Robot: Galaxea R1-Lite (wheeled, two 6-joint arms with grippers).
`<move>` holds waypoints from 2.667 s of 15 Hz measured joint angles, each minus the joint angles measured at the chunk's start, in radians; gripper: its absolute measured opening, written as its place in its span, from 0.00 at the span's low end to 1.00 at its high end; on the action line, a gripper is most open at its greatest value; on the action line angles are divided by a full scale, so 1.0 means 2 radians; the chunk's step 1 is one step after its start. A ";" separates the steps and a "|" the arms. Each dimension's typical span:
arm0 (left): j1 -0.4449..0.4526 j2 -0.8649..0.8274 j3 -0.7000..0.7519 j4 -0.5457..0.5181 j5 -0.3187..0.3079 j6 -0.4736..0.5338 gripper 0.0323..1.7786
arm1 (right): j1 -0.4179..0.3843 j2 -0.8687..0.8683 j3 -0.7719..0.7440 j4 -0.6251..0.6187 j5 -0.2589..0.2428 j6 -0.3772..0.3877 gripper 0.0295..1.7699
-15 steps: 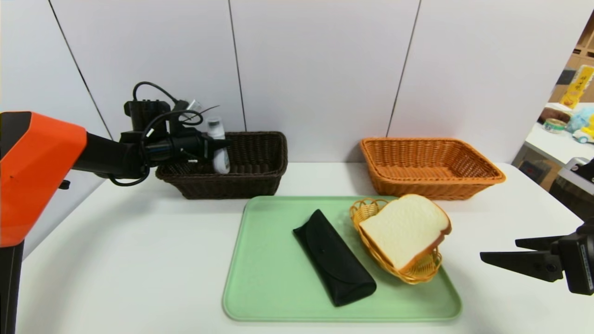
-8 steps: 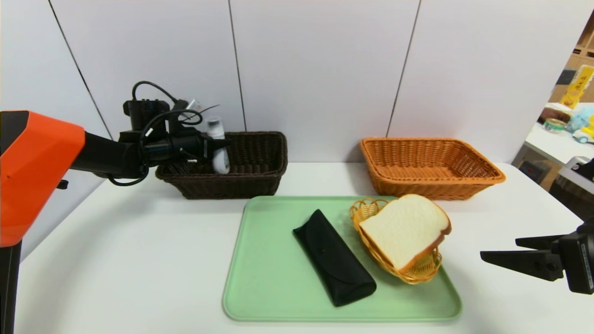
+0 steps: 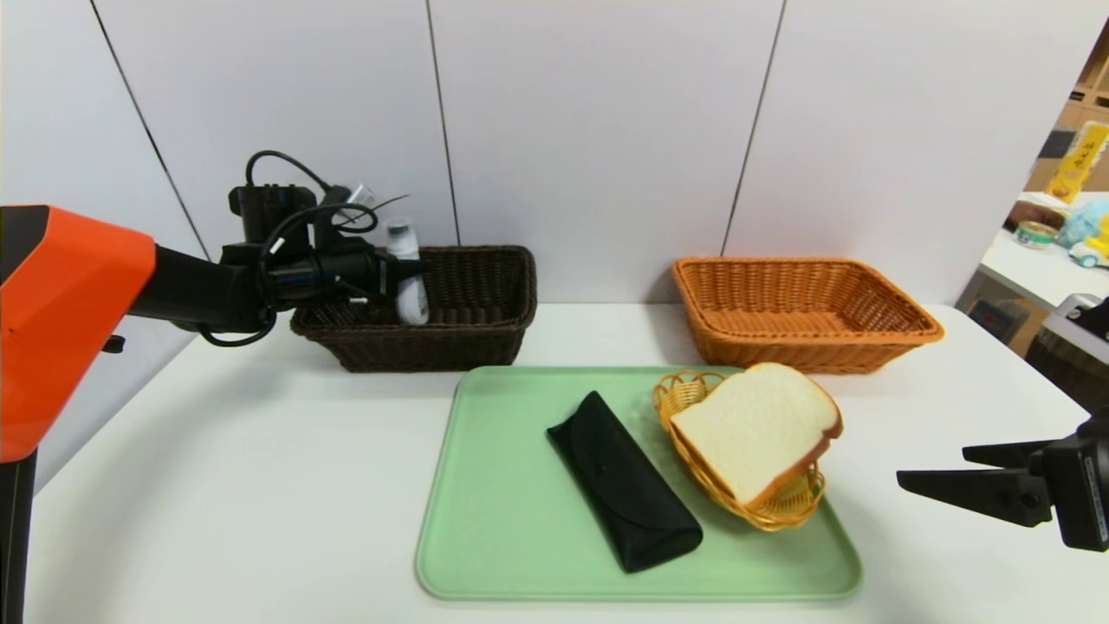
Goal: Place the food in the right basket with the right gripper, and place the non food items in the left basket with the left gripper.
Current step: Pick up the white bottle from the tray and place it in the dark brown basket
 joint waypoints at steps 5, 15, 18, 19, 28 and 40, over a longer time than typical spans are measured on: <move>0.000 -0.001 0.005 -0.006 0.001 0.004 0.35 | 0.000 0.000 0.000 0.000 -0.001 0.000 0.97; 0.001 -0.001 0.008 -0.005 0.000 0.014 0.35 | 0.000 -0.001 0.000 0.000 -0.001 0.001 0.97; 0.001 -0.001 0.009 -0.005 0.000 0.014 0.35 | 0.000 -0.002 0.000 0.000 -0.002 0.001 0.97; 0.001 -0.001 0.009 -0.005 -0.001 0.015 0.35 | 0.000 -0.003 0.000 0.000 -0.002 0.001 0.97; 0.001 -0.009 0.008 0.009 -0.001 0.011 0.35 | -0.002 -0.006 0.001 0.000 -0.001 0.001 0.97; 0.001 -0.018 0.011 0.006 0.000 0.008 0.76 | -0.002 -0.009 0.003 0.000 -0.001 0.001 0.97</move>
